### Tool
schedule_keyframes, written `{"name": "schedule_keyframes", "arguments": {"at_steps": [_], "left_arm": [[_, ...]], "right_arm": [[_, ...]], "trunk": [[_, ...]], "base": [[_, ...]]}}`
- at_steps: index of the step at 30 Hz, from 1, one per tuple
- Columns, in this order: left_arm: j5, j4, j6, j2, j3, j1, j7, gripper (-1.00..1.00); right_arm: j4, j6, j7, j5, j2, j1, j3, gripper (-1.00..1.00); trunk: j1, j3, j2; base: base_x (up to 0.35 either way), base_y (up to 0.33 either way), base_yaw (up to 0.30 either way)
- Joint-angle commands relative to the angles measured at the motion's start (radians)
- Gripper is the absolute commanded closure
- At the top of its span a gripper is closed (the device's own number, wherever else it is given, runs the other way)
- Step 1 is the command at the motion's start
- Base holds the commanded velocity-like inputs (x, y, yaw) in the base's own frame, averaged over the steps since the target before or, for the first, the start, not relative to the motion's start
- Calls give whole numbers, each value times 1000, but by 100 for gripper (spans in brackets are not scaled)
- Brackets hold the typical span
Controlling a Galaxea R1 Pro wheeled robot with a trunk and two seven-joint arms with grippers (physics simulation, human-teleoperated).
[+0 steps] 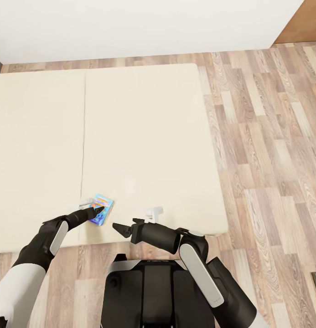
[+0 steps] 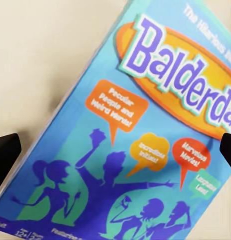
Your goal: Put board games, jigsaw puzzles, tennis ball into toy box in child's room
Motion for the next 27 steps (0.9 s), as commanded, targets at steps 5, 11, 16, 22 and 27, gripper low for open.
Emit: {"name": "schedule_keyframes", "arguments": {"at_steps": [5, 11, 16, 22, 27], "left_arm": [[7, -1, 9, 0, 2, 0, -2, -100], [7, -1, 9, 0, 2, 1, -2, -100], [8, -3, 9, 0, 2, 0, -2, -100], [7, -10, 10, 0, 2, 1, -2, -100], [8, -14, 10, 0, 2, 0, -2, -100]], "right_arm": [[-1, 5, 3, 1, 0, 0, -1, -100], [-1, 5, 3, 1, 0, 0, -1, -100], [-1, 5, 3, 1, 0, 0, -1, -100], [-1, 5, 3, 2, -1, 0, -1, -100], [0, 5, 3, 3, -1, 0, -1, -100]], "trunk": [[1, -1, -2], [1, -1, -2], [1, -1, -2], [1, -1, -2], [1, -1, -2]], "base": [[0, -123, 0], [0, -89, 0], [0, -18, 0], [0, -4, 0], [14, 0, 0]]}}
